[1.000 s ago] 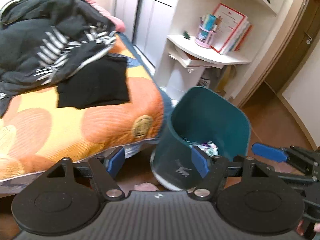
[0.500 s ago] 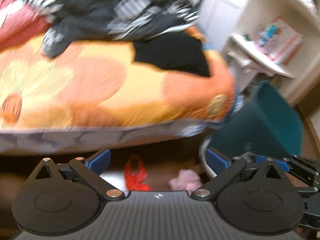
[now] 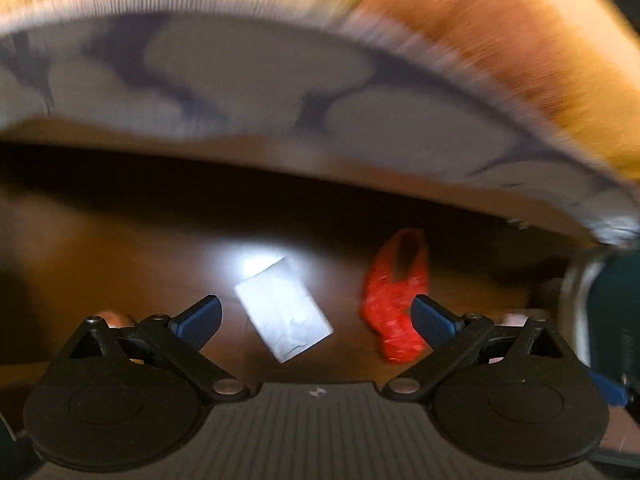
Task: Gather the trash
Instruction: 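Withdraw both tools from the bin and lower them toward the floor, then grasp the white tissue with left tool while right tool grasps the red plastic bag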
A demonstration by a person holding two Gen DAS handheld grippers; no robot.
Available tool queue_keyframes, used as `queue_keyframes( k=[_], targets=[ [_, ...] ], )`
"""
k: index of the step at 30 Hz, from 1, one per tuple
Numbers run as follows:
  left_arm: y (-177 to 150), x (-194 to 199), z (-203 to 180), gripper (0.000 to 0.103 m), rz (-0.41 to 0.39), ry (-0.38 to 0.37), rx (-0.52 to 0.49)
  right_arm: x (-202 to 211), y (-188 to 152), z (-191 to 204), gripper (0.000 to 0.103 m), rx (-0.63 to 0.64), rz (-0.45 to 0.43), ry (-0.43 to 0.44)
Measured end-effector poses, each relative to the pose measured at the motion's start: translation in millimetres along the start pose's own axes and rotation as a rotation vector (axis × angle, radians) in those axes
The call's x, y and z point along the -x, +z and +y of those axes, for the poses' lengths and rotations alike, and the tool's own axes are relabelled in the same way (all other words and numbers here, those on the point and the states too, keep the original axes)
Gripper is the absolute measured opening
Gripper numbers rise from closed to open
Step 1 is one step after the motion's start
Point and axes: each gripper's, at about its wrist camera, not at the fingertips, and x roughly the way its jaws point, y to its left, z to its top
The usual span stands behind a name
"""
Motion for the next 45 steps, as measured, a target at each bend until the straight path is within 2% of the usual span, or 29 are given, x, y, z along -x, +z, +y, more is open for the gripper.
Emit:
queue_keyframes(
  k=[4,9,17,25,29,32,36,38,41,43,44,45],
  targets=[
    [0,-57,11,0.102,0.087,0.077,0.034,-46,-4,3,0.053,0.051,0.068,0.006],
    [-4,-116,23,0.101,0.176,0.115,0.057,-98,-6,3,0.053,0.093,0.142,0.01],
    [-10,-183,22,0.101,0.262,0.136,0.058,-170,-9,11,0.053,0.22,0.225,-0.028],
    [-16,-232,29,0.1,0.32,0.137,0.087,-212,-16,12,0.053,0.26,0.273,-0.059],
    [-20,-242,32,0.094,0.341,0.121,0.111,-225,-18,9,0.053,0.253,0.271,-0.081],
    [-24,-248,33,0.079,0.347,0.116,0.108,-229,-18,8,0.054,0.263,0.254,-0.101],
    [-26,-247,36,0.079,0.327,0.104,0.123,-234,-17,6,0.05,0.278,0.251,-0.152],
    [-28,-246,36,0.075,0.315,0.103,0.119,-235,-16,4,0.05,0.27,0.244,-0.156],
    [-30,-242,30,0.061,0.301,0.101,0.125,-238,-16,0,0.048,0.238,0.251,-0.157],
    [-29,-240,27,0.047,0.294,0.099,0.123,-236,-17,-3,0.047,0.214,0.248,-0.159],
    [-29,-239,26,0.043,0.291,0.097,0.122,-235,-17,-4,0.045,0.204,0.247,-0.158],
    [-28,-238,25,0.035,0.288,0.095,0.119,-234,-17,-5,0.042,0.191,0.246,-0.156]
  ],
)
